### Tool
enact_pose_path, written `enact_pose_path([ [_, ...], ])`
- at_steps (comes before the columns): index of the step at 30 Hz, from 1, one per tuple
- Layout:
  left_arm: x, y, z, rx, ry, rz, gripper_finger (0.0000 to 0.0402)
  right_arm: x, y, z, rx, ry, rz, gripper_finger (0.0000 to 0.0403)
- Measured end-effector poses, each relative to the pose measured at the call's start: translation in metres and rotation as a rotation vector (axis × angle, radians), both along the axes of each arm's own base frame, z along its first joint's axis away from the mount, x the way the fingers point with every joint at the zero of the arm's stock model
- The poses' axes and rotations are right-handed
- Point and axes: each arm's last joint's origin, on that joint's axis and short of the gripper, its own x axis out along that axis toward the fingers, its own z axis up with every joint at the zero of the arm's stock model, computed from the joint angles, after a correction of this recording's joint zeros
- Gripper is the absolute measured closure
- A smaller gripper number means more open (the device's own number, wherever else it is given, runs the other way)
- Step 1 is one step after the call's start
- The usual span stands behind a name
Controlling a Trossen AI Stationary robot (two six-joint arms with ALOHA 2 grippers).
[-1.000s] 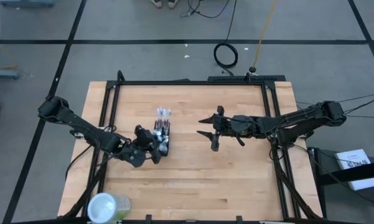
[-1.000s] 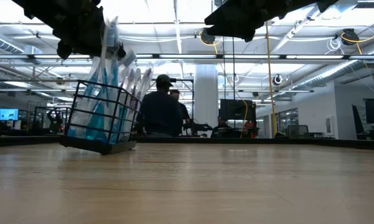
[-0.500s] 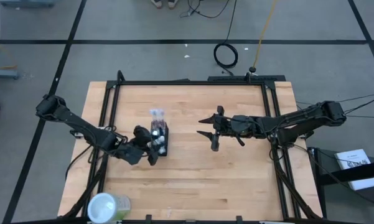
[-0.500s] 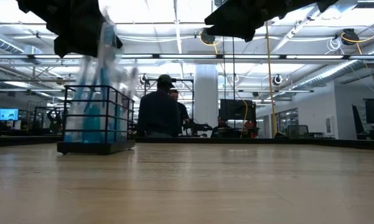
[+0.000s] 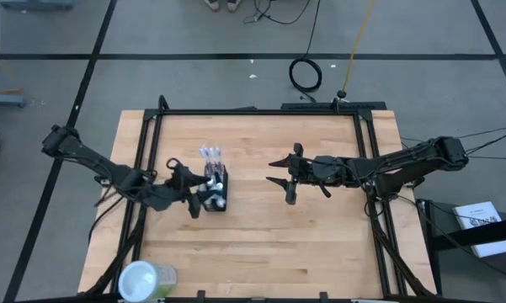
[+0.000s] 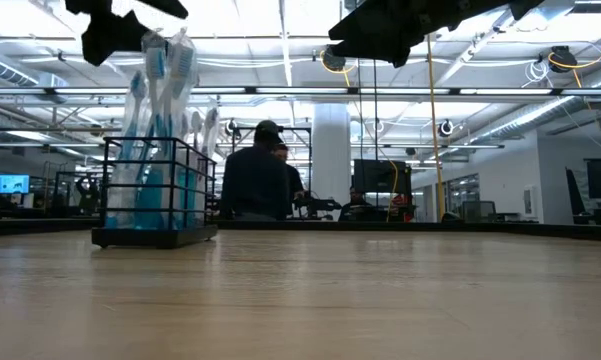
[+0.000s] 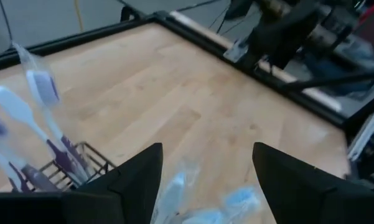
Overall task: Pick & Place toothbrushing station
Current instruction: Return to Home Position
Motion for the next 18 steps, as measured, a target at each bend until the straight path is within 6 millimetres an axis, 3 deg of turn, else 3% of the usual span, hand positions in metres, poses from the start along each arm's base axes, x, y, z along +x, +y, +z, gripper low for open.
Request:
enact_pose_path([
  [4, -0.01, 0.005, 0.017, -0.04, -0.097, -0.016, 0.015, 0.0, 0.0, 0.0, 0.0, 0.002, 0.0, 0.0206],
  [10, -0.031, 0.012, 0.044, 0.011, -0.216, -0.203, 0.0152, -0.005, 0.0, 0.007, 0.004, -0.028, 0.004, 0.0206],
  [18, -0.042, 0.016, 0.054, 0.273, -0.225, -0.294, 0.0147, -0.046, 0.007, 0.033, 0.067, -0.028, 0.041, 0.0206],
])
